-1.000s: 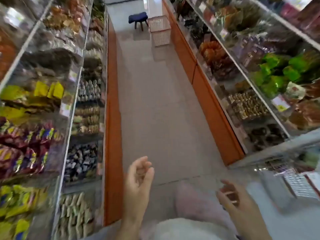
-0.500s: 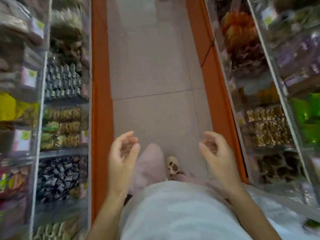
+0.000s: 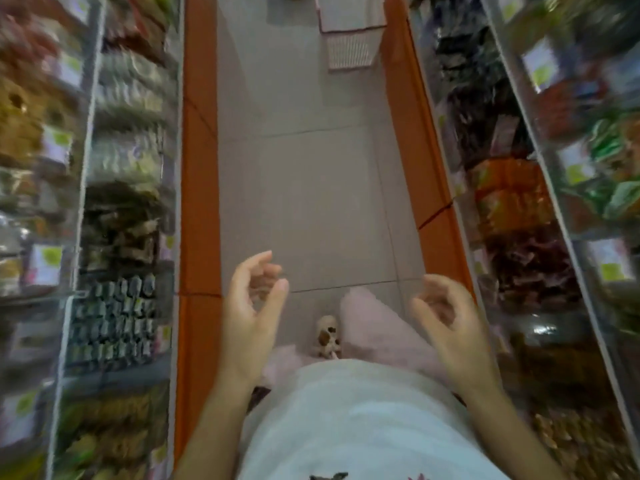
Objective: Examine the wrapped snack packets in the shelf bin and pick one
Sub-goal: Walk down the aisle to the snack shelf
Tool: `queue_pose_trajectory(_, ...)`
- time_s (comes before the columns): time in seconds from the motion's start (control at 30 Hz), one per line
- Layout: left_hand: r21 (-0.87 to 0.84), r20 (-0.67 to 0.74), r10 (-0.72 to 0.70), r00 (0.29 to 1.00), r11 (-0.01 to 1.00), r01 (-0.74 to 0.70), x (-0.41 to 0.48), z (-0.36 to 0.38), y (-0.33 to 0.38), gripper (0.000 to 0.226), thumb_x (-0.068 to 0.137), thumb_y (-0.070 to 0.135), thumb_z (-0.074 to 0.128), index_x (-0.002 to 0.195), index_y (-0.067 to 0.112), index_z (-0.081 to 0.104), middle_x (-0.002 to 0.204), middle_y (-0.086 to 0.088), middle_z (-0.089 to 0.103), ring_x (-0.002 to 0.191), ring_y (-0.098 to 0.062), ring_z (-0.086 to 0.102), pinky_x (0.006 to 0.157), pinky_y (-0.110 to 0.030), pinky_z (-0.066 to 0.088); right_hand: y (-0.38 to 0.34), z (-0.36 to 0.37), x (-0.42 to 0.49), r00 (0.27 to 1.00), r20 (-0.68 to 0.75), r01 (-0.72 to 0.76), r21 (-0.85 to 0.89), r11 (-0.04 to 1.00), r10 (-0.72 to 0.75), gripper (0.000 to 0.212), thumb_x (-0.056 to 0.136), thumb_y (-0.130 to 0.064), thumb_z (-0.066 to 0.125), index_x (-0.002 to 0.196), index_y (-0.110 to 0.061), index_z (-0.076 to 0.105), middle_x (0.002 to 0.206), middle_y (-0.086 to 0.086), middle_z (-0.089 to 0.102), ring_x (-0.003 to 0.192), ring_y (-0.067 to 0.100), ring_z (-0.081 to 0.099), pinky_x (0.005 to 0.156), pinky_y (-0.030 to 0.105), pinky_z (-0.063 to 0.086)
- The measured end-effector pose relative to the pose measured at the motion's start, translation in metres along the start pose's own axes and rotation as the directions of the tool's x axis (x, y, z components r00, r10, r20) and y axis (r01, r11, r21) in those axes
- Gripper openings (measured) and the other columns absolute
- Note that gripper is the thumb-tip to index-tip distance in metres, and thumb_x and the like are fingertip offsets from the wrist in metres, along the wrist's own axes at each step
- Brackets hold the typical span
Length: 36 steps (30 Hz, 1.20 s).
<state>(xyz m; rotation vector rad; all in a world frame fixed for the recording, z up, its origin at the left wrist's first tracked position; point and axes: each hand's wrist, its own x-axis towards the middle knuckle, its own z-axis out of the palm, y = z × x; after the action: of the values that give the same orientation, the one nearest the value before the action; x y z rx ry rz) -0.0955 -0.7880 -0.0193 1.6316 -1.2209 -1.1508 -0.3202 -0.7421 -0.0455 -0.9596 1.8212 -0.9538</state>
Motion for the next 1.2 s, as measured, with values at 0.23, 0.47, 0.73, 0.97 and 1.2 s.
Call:
queue_pose_trajectory(0.23,0.003,-0.021,0.054,0.998,0.999,-0.054,0.234,0.046,0.051,0.034,0.089,0.001,0.057,0.118,0.020,0.054,0.100,0.007,0.061,0.090,-0.001,0.057,0.082,-0.012,0.044,-0.079,0.022,0.205,1.000,-0.016,-0.019,0.032,0.999,0.019,0.030,0.086,-0.006,0.061,0.109,-0.025,0.056,0.086,-0.005,0.061,0.083,0.019,0.061,0.071,0.026,0.051)
queue_pose_trajectory(0.47,0.020,-0.118,0.006,0.993,1.000,-0.004,0.405,0.055,0.103,0.032,0.083,0.019,0.058,0.111,0.034,0.054,0.100,0.010,0.061,0.088,0.000,0.057,0.077,-0.008,0.043,-0.211,0.075,0.445,0.988,0.121,0.100,-0.051,0.994,-0.094,0.031,0.088,-0.014,0.060,0.118,-0.020,0.055,0.091,-0.009,0.060,0.084,0.005,0.059,0.073,0.015,0.048)
queue_pose_trajectory(0.73,-0.008,-0.146,-0.022,0.989,1.000,0.021,0.675,0.035,0.141,0.032,0.079,0.021,0.056,0.108,0.034,0.053,0.099,0.008,0.061,0.090,-0.008,0.059,0.081,-0.019,0.046,-0.318,0.179,0.670,0.987,0.136,0.103,-0.086,0.991,-0.090,0.028,0.089,-0.013,0.060,0.116,-0.016,0.055,0.100,0.003,0.062,0.091,0.021,0.061,0.087,0.045,0.051)
queue_pose_trajectory(0.97,0.037,-0.066,0.096,0.993,0.995,-0.093,0.920,0.025,0.215,0.031,0.087,-0.003,0.057,0.113,0.014,0.053,0.098,-0.001,0.059,0.083,-0.001,0.056,0.078,-0.013,0.045,-0.392,0.230,0.800,0.995,0.103,0.018,-0.110,0.994,-0.006,0.030,0.086,-0.015,0.063,0.113,-0.025,0.054,0.091,-0.008,0.062,0.082,0.011,0.061,0.074,0.030,0.052)
queue_pose_trajectory(1.2,0.084,-0.016,0.128,0.992,0.989,-0.126,1.147,0.050,0.268,0.031,0.088,0.000,0.057,0.117,0.011,0.054,0.100,0.002,0.061,0.086,0.000,0.057,0.080,-0.015,0.047,-0.474,0.291,1.001,1.000,0.016,-0.023,0.022,0.999,0.023,0.025,0.087,-0.008,0.060,0.108,-0.022,0.055,0.091,0.005,0.062,0.086,0.029,0.061,0.078,0.041,0.052)
